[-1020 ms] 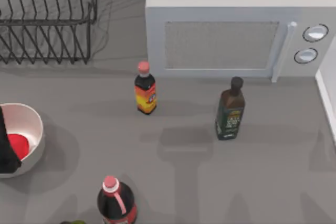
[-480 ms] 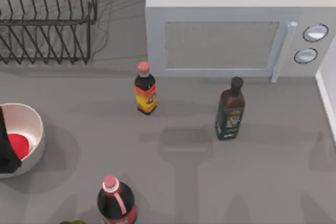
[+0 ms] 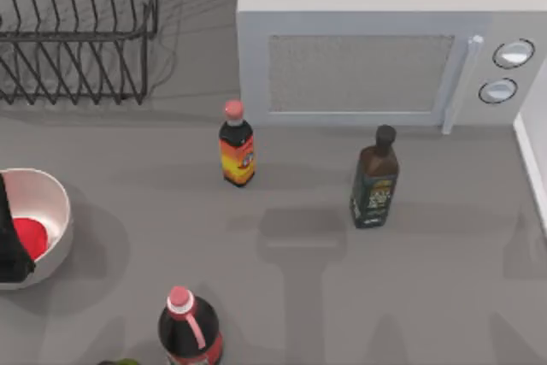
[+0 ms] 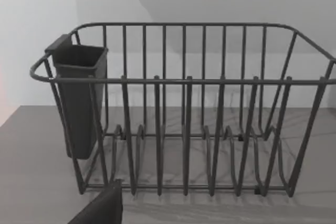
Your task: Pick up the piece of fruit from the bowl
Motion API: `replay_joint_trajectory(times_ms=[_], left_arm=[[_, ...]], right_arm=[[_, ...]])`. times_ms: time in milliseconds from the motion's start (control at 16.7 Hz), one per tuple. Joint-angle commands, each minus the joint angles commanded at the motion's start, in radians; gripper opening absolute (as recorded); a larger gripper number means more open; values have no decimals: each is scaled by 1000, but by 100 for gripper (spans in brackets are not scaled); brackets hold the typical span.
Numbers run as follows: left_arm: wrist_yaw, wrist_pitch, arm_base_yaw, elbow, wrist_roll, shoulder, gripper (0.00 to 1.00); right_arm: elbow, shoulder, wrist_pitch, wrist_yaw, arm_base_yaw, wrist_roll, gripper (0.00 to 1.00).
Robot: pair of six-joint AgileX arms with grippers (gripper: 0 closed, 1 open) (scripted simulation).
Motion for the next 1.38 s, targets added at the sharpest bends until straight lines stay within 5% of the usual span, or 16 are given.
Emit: replay_joint_trajectory(times_ms=[420,1380], left_arm=[[0,-172,-2,190,2,225,100],[0,-1014,-10,1122,11,1596,100]], right_arm=[[0,0,0,0,0,0,100],[0,0,0,0,0,0,100]])
